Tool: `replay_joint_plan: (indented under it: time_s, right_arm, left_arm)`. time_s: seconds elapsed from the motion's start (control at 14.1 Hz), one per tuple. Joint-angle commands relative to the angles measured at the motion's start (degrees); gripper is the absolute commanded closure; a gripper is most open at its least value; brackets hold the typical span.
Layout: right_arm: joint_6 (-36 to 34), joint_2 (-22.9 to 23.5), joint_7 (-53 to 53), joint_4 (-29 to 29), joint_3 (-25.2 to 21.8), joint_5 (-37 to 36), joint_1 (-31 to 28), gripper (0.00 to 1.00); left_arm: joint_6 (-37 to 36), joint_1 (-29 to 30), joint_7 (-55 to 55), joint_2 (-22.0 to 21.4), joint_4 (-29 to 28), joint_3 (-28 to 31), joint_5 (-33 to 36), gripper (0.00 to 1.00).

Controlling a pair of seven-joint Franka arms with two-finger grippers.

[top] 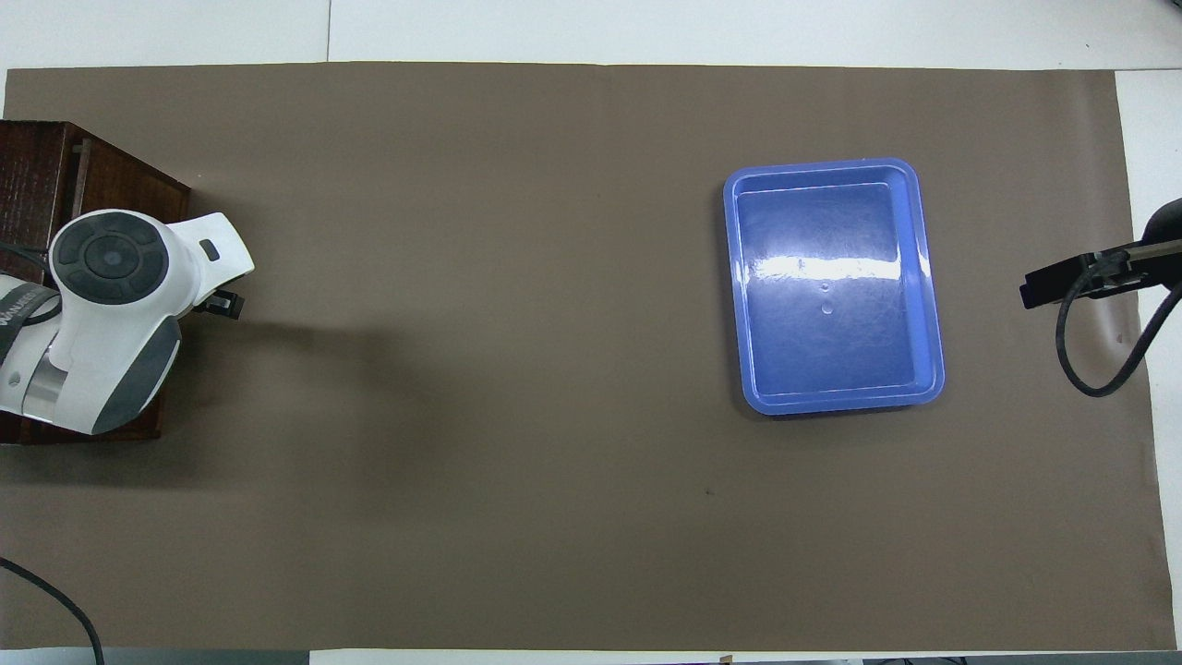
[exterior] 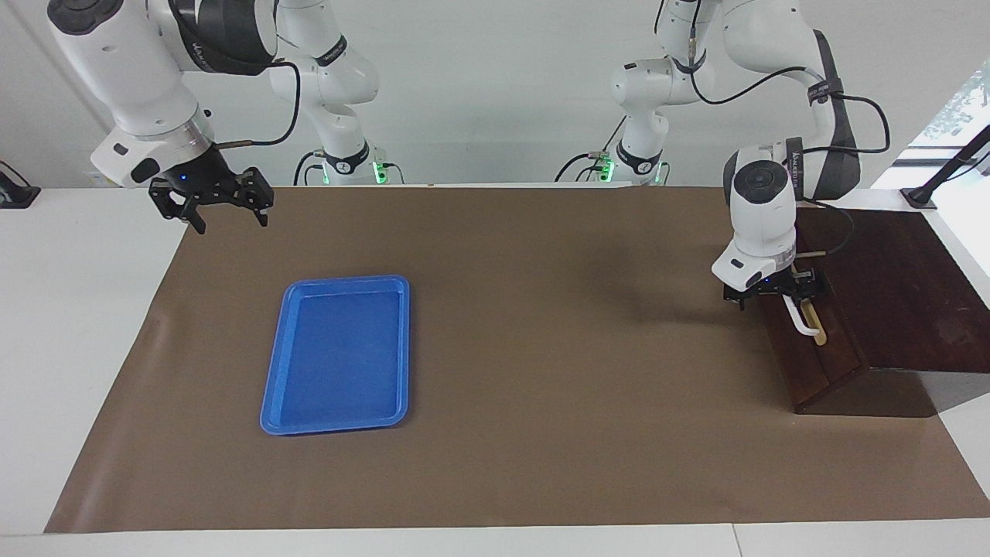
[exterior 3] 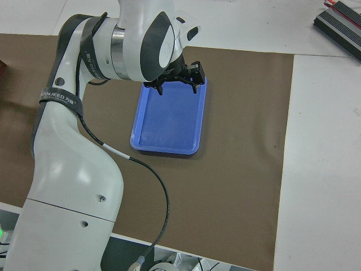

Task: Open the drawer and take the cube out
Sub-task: 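Pull the drawer open toward the robot with the left gripper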

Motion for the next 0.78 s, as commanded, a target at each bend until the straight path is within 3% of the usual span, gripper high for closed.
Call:
replay_joint_plan:
  time_s: [0.0, 0.71]
  right_arm:
    - [0.09, -0.84, -1.13, -1.58, 0.58, -0.51, -0.99, 0.00]
    - [1.85, -2.51, -0.69, -5.01, 0.58, -0.51, -1.16, 0.00]
  left_arm:
    - [0.97, -5.70, -3.52, 2.20, 1.01, 0.03, 0.25, 0.00]
    - [-1.93, -11.34, -10.29, 2.20, 2.33, -0.06, -3.80, 0.00]
